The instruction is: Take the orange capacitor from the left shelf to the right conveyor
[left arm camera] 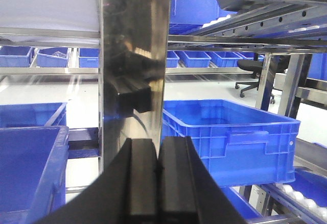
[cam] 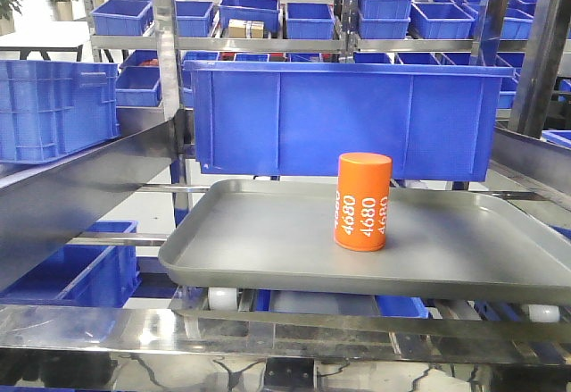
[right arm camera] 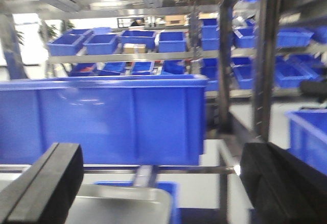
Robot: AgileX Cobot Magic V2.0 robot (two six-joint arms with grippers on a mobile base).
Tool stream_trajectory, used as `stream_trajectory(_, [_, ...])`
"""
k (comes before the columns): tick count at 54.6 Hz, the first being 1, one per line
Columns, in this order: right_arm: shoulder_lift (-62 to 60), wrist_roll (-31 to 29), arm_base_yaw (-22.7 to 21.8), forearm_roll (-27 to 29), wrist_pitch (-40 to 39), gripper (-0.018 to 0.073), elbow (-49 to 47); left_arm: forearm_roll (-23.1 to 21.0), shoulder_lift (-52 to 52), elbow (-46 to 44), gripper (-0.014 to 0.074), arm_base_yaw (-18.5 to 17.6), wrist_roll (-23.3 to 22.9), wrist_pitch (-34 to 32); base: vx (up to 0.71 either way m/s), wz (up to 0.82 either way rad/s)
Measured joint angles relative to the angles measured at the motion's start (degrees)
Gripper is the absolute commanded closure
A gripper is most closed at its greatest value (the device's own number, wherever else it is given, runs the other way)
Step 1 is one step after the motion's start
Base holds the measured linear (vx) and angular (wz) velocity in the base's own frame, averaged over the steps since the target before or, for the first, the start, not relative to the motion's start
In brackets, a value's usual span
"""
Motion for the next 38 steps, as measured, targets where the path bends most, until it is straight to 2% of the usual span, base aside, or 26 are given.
stream_trajectory(8, [1.92, -7.67, 2.08, 6.96, 0.38, -0.0077, -0.06, 0.00, 0.00, 0.00, 0.0603, 0.00, 0.00, 0.00, 0.00, 0.00])
stream_trajectory(16, [6.04, -19.32, 10.01, 17.19, 0.51, -0.0070, -0.06, 0.00, 0.00, 0.00, 0.0603, 0.00, 0.00, 0.00, 0.00, 0.00])
stream_trajectory(20, [8.60, -22.66, 13.30, 21.20, 0.58, -0.0068, -0.06, 0.00, 0.00, 0.00, 0.0603, 0.00, 0.00, 0.00, 0.00, 0.00])
stream_trajectory(28, [13.38, -26.58, 18.32, 26.37, 0.41, -0.0062, -0.06, 0.00, 0.00, 0.00, 0.0603, 0.00, 0.00, 0.00, 0.00, 0.00])
stream_trajectory(38, [17.16, -28.07, 21.49, 27.75, 0.22, -0.0053, -0.06, 0.00, 0.00, 0.00, 0.0603, 0.00, 0.00, 0.00, 0.00, 0.00])
